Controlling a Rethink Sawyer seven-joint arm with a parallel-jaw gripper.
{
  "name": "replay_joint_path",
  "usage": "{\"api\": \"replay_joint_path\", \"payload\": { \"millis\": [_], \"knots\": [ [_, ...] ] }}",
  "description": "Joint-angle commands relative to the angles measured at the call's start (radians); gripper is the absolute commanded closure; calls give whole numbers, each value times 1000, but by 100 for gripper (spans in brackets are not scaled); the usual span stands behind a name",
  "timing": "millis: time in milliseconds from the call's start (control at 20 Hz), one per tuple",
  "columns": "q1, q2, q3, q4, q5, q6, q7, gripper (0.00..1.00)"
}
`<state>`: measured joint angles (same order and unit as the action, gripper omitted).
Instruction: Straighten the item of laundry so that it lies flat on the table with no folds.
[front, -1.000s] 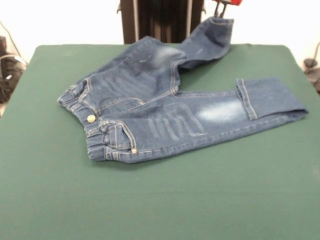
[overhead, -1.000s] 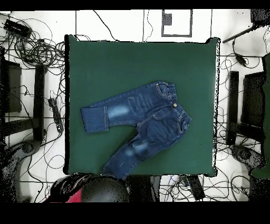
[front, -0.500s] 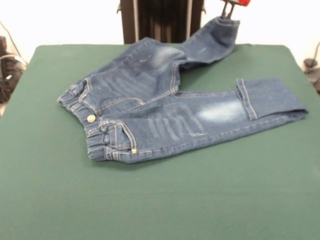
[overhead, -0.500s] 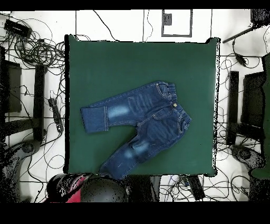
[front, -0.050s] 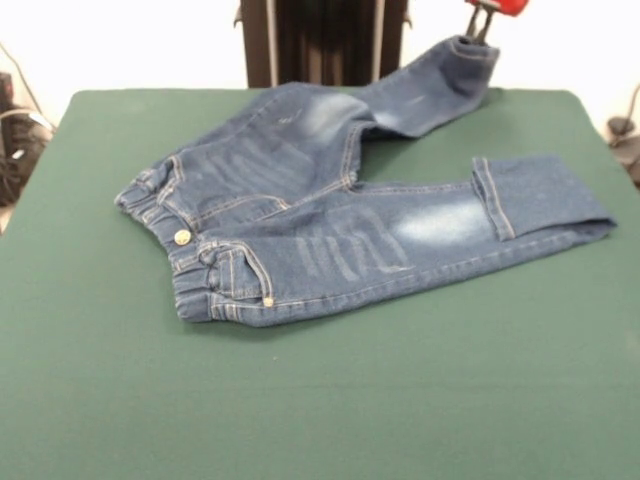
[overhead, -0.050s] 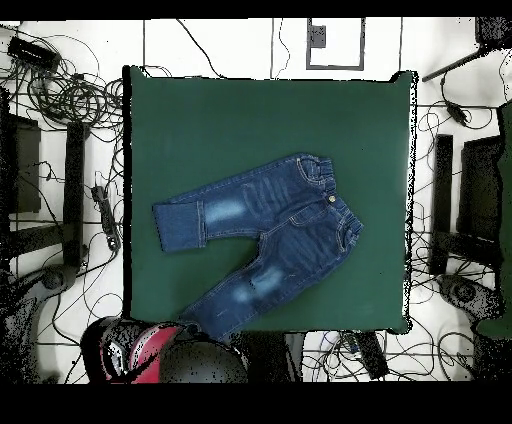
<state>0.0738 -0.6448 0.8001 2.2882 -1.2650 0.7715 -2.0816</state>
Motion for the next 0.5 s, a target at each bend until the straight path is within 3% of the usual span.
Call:
{"api": "replay_joint_path", "payload": {
  "millis": [50, 500],
  "knots": [
    [-44, -88, 90, -137, 139, 62, 121, 100],
    [-83, -204, 166, -70, 266, 64, 80, 100]
  ]
}}
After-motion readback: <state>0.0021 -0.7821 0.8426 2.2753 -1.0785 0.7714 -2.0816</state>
